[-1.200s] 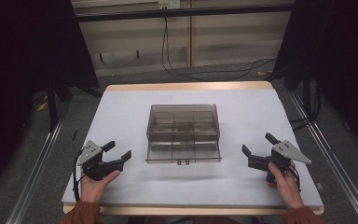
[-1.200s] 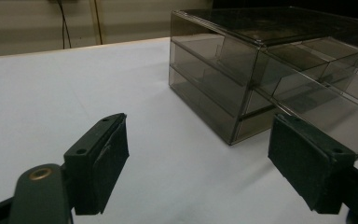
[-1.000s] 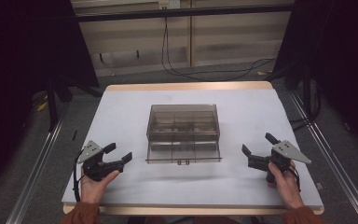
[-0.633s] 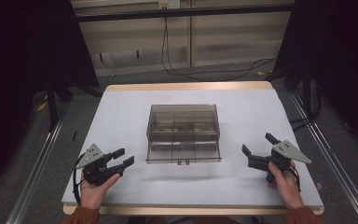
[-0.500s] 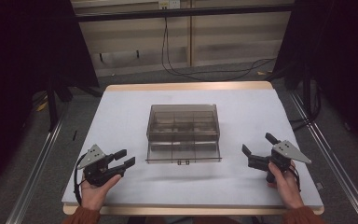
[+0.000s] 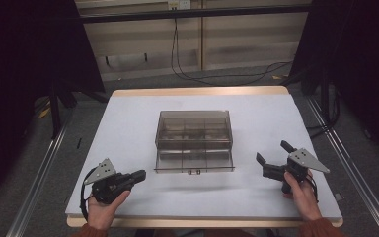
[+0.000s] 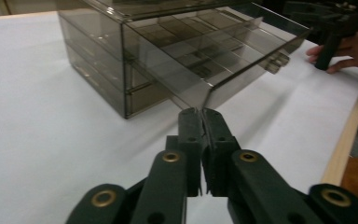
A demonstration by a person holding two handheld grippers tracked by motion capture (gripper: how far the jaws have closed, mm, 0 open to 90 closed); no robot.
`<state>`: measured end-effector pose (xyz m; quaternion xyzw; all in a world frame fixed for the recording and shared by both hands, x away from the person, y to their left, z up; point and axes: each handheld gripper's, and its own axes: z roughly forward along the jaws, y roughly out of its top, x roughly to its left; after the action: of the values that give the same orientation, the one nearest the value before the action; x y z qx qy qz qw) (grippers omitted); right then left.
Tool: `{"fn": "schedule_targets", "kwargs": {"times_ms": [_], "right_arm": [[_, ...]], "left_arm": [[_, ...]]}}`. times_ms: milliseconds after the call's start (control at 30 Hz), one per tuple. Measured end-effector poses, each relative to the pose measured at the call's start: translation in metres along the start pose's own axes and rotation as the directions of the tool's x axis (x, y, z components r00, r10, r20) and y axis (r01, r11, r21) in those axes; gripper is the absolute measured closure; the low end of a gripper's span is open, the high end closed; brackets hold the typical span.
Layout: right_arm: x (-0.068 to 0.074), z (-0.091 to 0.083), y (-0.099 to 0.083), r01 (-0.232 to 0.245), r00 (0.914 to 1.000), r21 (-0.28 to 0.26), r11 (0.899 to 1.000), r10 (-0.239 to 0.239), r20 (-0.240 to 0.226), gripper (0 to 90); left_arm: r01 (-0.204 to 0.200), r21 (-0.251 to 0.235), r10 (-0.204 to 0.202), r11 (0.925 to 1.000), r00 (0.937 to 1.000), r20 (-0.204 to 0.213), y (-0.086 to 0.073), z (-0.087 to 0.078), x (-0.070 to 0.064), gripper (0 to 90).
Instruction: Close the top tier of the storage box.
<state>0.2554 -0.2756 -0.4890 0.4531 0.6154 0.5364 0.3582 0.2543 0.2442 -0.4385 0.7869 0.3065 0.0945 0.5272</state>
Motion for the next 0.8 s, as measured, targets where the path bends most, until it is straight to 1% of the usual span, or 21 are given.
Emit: {"fn": "schedule_targets", "kwargs": {"times_ms": [33,200,267,300,367,467,500,567,633,700,800], "right_arm": [[0.000,0.000,0.000,0.002,1.0000,0.002,1.000,-0.002,-0.002,0.0],[0.000,0.000,0.000,0.002,1.0000,0.002,1.000,-0.002,-0.002,0.0],[0.000,0.000,0.000,0.006,1.0000,0.002,1.000,-0.006,-0.004,0.0],[0.000,0.000,0.000,0.003,1.0000,0.001,1.000,-0.003,-0.001,0.0],[0.000,0.000,0.000,0.003,1.0000,0.001,1.000,-0.003,-0.002,0.0],[0.000,0.000,0.000,0.003,1.0000,0.001,1.000,-0.003,-0.001,0.0],[0.000,0.000,0.000,0.002,1.0000,0.001,1.000,-0.002,-0.002,0.0],[0.000,0.000,0.000,0.003,1.0000,0.001,1.000,-0.003,-0.002,0.0],[0.000,0.000,0.000,0.003,1.0000,0.001,1.000,-0.003,-0.002,0.0],[0.000,0.000,0.000,0.006,1.0000,0.002,1.000,-0.006,-0.003,0.0],[0.000,0.000,0.000,0.006,1.0000,0.002,1.000,-0.006,-0.003,0.0]], "left_arm": [[-0.004,0.007,0.004,1.0000,1.0000,0.004,0.000,0.001,-0.001,90.0],[-0.020,0.021,0.020,0.9996,0.9993,0.030,0.001,0.003,-0.005,90.0],[-0.018,0.021,0.017,0.9996,0.9991,0.040,0.001,0.004,-0.007,90.0],[-0.021,0.029,0.020,0.9994,0.9987,0.047,0.002,0.005,-0.008,90.0],[-0.028,0.039,0.026,0.9989,0.9985,0.048,0.002,0.006,-0.009,90.0],[-0.030,0.040,0.027,0.9988,0.9973,0.068,0.002,0.009,-0.011,90.0],[-0.037,0.043,0.034,0.9984,0.9968,0.073,0.002,0.010,-0.011,90.0],[-0.043,0.047,0.039,0.9980,0.9963,0.076,0.003,0.010,-0.012,90.0],[-0.044,0.049,0.040,0.9978,0.9954,0.087,0.003,0.012,-0.014,90.0],[-0.055,0.056,0.049,0.9969,0.9943,0.094,0.003,0.014,-0.016,90.0],[-0.061,0.062,0.055,0.9963,0.9941,0.093,0.004,0.015,-0.017,90.0]]}}
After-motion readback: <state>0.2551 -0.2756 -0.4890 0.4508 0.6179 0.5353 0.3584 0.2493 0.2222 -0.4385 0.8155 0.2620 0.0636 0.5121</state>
